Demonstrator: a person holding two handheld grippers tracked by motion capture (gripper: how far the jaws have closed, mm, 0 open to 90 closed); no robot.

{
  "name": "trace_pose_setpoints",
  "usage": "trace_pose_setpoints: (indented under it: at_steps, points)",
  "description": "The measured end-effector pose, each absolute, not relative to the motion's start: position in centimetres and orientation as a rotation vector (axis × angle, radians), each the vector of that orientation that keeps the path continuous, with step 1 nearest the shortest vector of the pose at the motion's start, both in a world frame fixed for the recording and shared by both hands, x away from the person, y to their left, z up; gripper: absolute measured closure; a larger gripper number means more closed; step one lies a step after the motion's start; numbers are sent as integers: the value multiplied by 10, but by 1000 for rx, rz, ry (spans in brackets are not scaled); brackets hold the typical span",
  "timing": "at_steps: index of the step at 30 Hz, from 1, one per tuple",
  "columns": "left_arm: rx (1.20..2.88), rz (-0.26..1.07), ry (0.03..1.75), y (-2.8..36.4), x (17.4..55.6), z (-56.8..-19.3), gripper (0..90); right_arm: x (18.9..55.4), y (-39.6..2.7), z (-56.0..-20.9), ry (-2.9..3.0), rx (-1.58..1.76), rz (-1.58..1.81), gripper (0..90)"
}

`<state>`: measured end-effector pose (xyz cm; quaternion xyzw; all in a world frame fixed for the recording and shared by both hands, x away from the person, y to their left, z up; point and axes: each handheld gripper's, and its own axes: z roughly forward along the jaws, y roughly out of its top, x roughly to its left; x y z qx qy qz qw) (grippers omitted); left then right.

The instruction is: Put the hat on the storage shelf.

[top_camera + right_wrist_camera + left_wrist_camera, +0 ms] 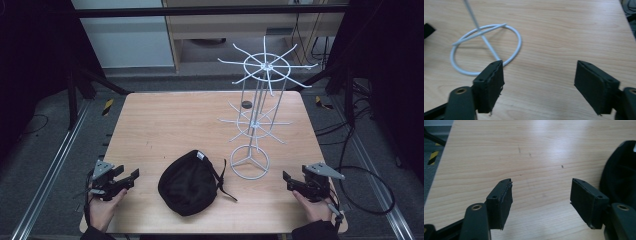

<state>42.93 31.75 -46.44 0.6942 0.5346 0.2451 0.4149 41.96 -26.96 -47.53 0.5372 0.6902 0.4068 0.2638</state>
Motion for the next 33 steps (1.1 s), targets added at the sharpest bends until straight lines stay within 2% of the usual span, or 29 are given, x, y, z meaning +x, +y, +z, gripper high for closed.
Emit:
trace_pose_setpoints:
  at_steps: [5,10,18,25,33]
  points:
    - [1772,555,1326,306,423,-461,346,412,-255,-473,1920,1409,1128,346]
    - [1795,537,1300,297,418,-459,352,406,-235,-469,1979,1357,1172,391]
    - [1802,509,1300,290,415,-458,384,402,-205,-464,2056,1265,1235,405]
    - [1822,485,1266,284,412,-458,447,403,-184,-460,2077,1208,1302,435]
    - [1838,462,1254,270,410,-458,464,408,-156,-456,2126,1136,1334,475]
